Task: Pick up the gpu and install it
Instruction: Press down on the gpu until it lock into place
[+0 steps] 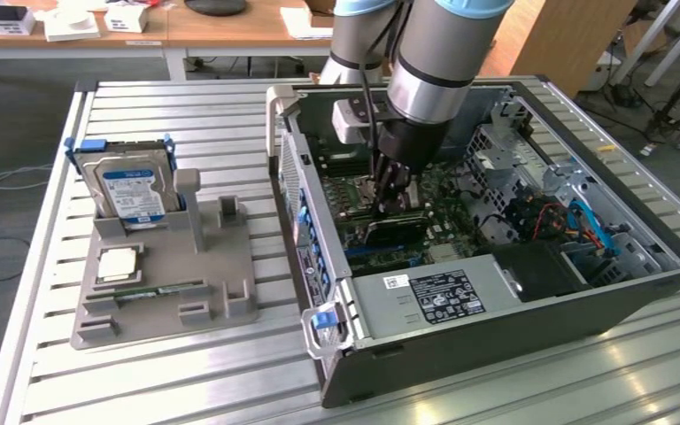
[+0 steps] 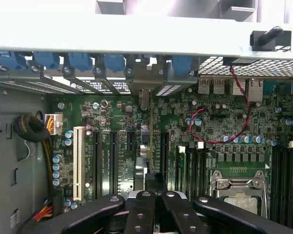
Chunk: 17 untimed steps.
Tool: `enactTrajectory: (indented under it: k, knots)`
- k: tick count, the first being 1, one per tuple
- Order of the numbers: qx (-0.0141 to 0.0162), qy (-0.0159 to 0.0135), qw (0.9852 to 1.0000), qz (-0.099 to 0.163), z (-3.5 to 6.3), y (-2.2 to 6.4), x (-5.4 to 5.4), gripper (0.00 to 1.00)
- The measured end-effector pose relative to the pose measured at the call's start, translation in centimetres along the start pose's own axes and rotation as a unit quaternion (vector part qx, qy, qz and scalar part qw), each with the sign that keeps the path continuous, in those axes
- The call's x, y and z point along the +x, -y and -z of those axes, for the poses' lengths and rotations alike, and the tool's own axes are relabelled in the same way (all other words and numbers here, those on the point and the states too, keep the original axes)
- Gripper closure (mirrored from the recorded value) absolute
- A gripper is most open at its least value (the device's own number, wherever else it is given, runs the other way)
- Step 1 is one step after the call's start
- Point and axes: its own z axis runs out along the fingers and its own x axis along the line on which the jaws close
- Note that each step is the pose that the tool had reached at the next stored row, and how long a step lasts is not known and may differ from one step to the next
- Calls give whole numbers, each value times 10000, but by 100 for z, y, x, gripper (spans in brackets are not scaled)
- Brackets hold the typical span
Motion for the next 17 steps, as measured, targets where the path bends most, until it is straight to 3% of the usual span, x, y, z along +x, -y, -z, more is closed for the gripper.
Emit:
enactTrajectory:
  k: [17]
  knots:
    - [3, 0, 10000, 0, -24, -4, 0, 89]
